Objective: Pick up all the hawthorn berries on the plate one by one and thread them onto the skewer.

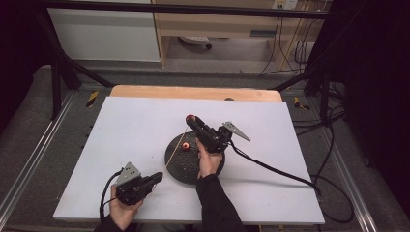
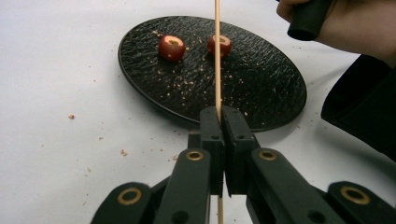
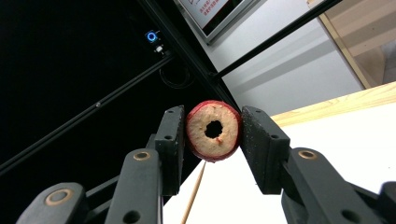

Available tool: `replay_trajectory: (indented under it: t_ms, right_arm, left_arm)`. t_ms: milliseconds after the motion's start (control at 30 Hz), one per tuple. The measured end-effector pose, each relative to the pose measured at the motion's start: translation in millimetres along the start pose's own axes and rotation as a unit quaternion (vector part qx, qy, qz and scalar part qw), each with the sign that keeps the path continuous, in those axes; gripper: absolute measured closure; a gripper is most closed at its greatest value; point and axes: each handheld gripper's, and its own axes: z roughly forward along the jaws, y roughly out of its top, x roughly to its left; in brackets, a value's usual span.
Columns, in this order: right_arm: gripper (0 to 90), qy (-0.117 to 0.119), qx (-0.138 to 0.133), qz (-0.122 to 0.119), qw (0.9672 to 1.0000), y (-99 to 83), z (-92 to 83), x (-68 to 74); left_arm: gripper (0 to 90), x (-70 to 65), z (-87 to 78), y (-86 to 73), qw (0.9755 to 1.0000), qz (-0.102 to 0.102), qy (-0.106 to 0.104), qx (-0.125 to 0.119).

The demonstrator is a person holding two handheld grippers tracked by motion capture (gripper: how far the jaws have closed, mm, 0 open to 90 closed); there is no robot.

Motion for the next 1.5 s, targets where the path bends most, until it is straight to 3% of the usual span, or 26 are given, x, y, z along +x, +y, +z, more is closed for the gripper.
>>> replay_trajectory:
  t_ms: [467, 533, 967, 1267, 1333, 1500]
  right_arm:
    - [61.3, 0.005, -0.005, 0.003, 1.0, -4.8, -0.3, -0.2]
    - [61.4, 0.006, -0.007, 0.003, 1.0, -5.2, -0.4, 0.0]
    - [61.5, 0.009, -0.006, 0.006, 0.9999, -8.9, -1.8, 1.1]
    - [61.7, 0.007, -0.009, -0.003, 0.9999, -0.5, -6.2, 6.2]
    - [61.7, 0.009, -0.007, 0.0, 0.9999, 1.3, -6.7, 6.7]
    - [61.9, 0.009, 0.014, 0.02, 0.9997, -1.3, -5.7, 5.9]
  left_arm:
    - [87.7, -10.0, 3.0, 3.4, 0.9996, -0.022, 0.007, -0.019]
    - [87.7, -10.9, 4.3, 4.4, 0.9992, -0.033, 0.007, -0.021]
    - [87.9, -23.5, 13.8, 19.0, 0.9981, -0.046, 0.028, -0.029]
    - [88.1, -26.2, 25.0, 25.5, 0.9986, -0.033, 0.033, -0.025]
    - [88.2, -27.9, 24.9, 26.2, 0.9986, -0.024, 0.039, -0.025]
    - [88.2, -28.5, 29.0, 34.2, 0.9981, -0.026, 0.044, -0.035]
